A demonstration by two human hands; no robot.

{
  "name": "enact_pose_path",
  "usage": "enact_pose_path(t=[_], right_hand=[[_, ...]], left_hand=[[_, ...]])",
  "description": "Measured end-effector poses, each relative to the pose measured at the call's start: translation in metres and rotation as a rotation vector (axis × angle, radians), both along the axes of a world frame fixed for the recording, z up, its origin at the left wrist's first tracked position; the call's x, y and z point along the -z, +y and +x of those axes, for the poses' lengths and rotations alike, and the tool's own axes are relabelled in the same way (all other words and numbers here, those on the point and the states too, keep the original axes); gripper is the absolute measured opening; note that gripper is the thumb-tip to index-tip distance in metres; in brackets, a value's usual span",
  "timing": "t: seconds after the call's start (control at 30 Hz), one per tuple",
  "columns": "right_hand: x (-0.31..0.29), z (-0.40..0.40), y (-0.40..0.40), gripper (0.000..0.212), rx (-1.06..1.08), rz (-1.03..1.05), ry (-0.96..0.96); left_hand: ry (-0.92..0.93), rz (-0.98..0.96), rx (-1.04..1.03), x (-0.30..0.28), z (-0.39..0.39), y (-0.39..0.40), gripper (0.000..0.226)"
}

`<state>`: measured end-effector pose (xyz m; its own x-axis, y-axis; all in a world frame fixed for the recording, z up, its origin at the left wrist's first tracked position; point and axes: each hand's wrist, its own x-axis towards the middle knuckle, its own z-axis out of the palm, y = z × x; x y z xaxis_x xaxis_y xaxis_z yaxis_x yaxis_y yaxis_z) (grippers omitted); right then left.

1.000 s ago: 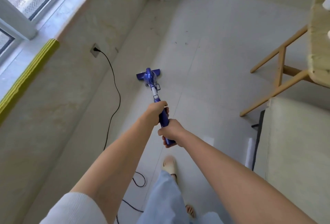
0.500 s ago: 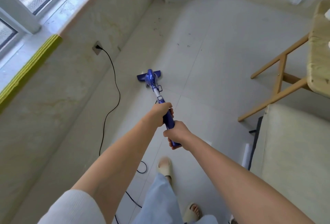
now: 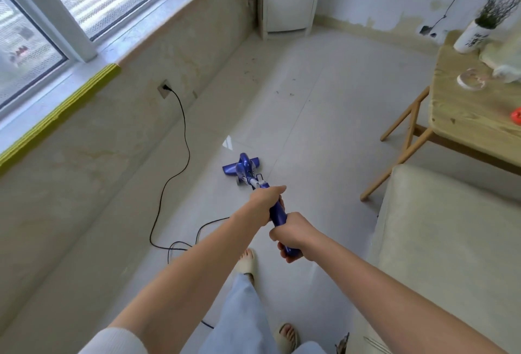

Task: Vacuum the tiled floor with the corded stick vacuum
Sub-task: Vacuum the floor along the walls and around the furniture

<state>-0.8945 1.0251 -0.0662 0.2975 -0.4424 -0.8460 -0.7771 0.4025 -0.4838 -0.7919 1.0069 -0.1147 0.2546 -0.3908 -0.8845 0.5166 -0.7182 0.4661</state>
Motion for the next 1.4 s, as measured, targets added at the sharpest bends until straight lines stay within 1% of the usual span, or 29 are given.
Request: enact_pose_path(t=[0.1, 0.23, 0.33, 0.47, 0.6, 0.7, 0.8, 0.9, 1.03, 1.23, 1.33, 1.4], right_hand=[[-0.015, -0.018, 0.021, 0.022, -0.029, 0.018, -0.022], [-0.041, -0.039, 0.04, 0.01, -0.11, 0.008, -0.061], [-0.057, -0.054, 0.034, 0.013, -0.2, -0.021, -0.031], [-0.065, -0.071, 0.001, 0.013, -0.3, -0.089, 0.039], [-0.062, -0.079, -0.037, 0.01, -0.331, -0.113, 0.078], [-0.057, -0.072, -0.06, 0.014, -0.353, -0.126, 0.102], [-0.05, -0.05, -0.081, 0.016, -0.336, -0.131, 0.095], [-0.039, -0.015, -0.097, 0.016, -0.287, -0.107, 0.076], [-0.021, 0.041, -0.113, 0.025, -0.243, -0.047, 0.04], [0.003, 0.137, -0.141, 0.034, -0.185, 0.037, 0.023], [0.012, 0.167, -0.154, 0.037, -0.166, 0.042, 0.001], [0.022, 0.191, -0.164, 0.038, -0.163, 0.048, 0.002]], left_hand=[[0.033, -0.008, -0.016, -0.009, -0.017, 0.023, 0.018], [0.134, -0.025, -0.071, -0.023, -0.033, 0.05, 0.018], [0.217, -0.042, -0.145, -0.037, -0.047, 0.054, 0.019], [0.343, -0.1, -0.205, -0.05, -0.062, 0.032, 0.02], [0.297, -0.158, -0.177, -0.049, -0.069, -0.002, 0.015], [0.298, -0.148, -0.163, -0.047, -0.061, -0.023, 0.013], [0.295, -0.127, -0.139, -0.039, -0.036, -0.047, 0.012], [0.27, -0.084, -0.109, -0.03, 0.0, -0.068, 0.015], [0.257, -0.059, -0.134, -0.019, 0.055, -0.085, 0.017], [0.179, -0.03, -0.15, -0.008, 0.144, -0.112, 0.007], [0.149, -0.038, -0.166, -0.002, 0.175, -0.123, 0.017], [0.139, -0.041, -0.168, 0.003, 0.198, -0.134, 0.017]])
